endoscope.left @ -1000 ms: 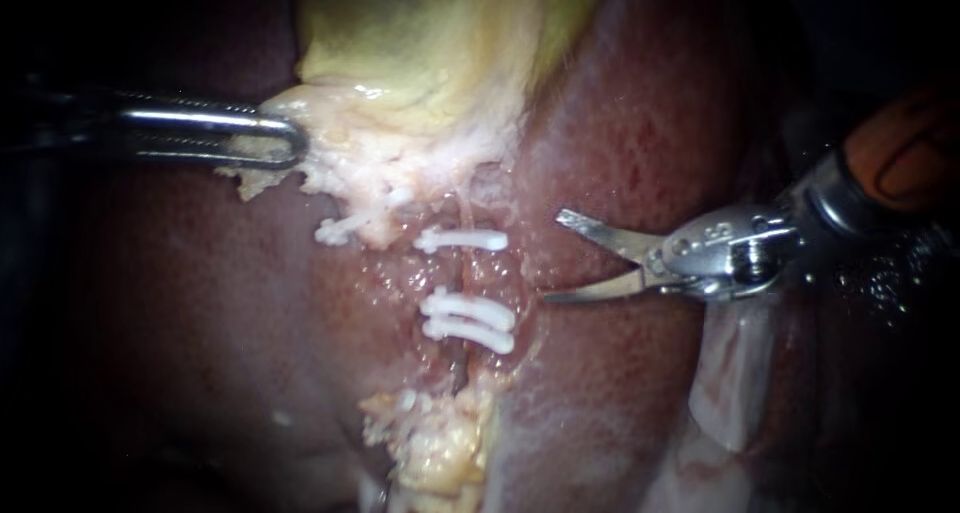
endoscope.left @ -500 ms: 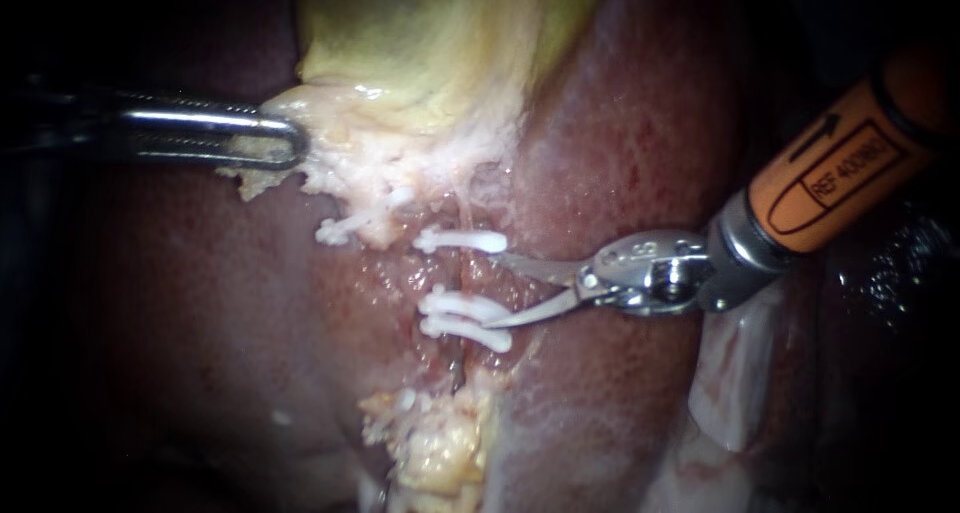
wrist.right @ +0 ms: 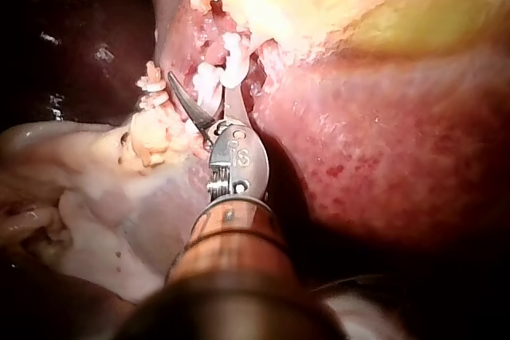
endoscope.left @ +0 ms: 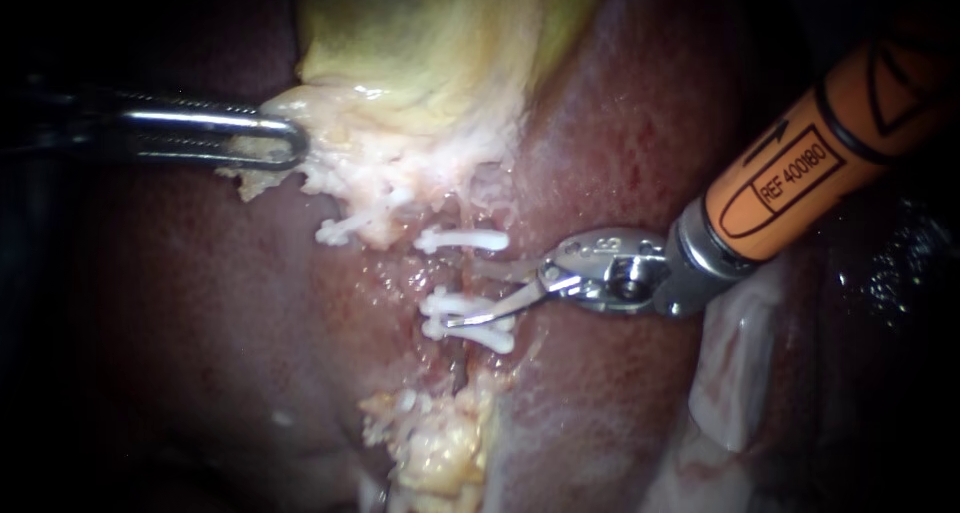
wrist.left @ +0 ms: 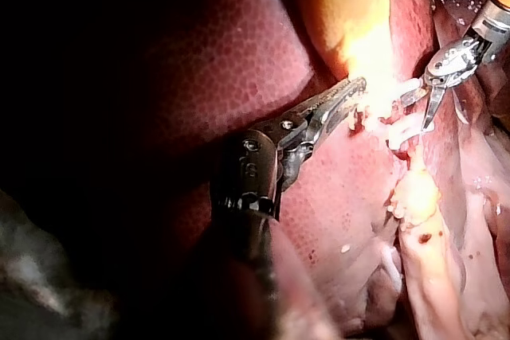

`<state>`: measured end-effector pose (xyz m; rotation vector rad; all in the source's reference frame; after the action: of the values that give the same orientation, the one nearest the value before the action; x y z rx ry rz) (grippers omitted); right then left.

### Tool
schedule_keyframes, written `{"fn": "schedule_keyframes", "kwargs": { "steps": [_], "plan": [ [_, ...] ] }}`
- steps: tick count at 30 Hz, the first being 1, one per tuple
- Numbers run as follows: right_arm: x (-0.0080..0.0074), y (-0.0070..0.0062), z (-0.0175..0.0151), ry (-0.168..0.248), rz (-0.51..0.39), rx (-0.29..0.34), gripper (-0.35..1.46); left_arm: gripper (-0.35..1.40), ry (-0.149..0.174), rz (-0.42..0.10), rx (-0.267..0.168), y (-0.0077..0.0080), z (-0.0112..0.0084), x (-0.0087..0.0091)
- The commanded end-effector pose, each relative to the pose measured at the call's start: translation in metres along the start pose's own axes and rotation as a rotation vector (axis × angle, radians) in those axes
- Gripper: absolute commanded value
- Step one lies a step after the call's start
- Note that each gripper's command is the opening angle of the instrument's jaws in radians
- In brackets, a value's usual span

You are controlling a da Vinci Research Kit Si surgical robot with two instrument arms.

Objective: Go to the cutting position right tube

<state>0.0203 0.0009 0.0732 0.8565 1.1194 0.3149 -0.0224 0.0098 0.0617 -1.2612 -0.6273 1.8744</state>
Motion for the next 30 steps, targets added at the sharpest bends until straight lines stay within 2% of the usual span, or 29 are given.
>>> {"fn": "schedule_keyframes", "kwargs": {
  "steps": [1,7,14,20,26,30],
  "plan": [
    [0.0,0.0001,0.0,0.001,-0.009,0.018,1.36,-0.35,0.0,0.0,0.0,0.0,0.0,0.0],
    [0.0007,0.0006,0.0013,0.001,-0.031,0.071,1.35,-0.35,0.0,0.0,0.0,0.0,0.0001,0.0],
    [0.0017,0.0008,0.0031,0.024,-0.03,0.134,1.31,-0.35,0.0,0.0,0.0,0.0,0.0001,0.0],
    [0.0023,0.0006,0.0042,0.048,-0.026,0.153,1.31,-0.35,0.0,0.0,0.001,-0.0001,0.0001,0.0],
    [0.0031,0.0001,0.0048,0.072,-0.017,0.161,1.31,-0.35,0.0,0.0,0.001,-0.0001,0.0002,0.0],
    [0.0038,-0.0013,0.0049,0.073,-0.015,0.169,1.31,-0.35,0.0,0.0,0.001,-0.0001,0.0002,0.0]
  ]
}}
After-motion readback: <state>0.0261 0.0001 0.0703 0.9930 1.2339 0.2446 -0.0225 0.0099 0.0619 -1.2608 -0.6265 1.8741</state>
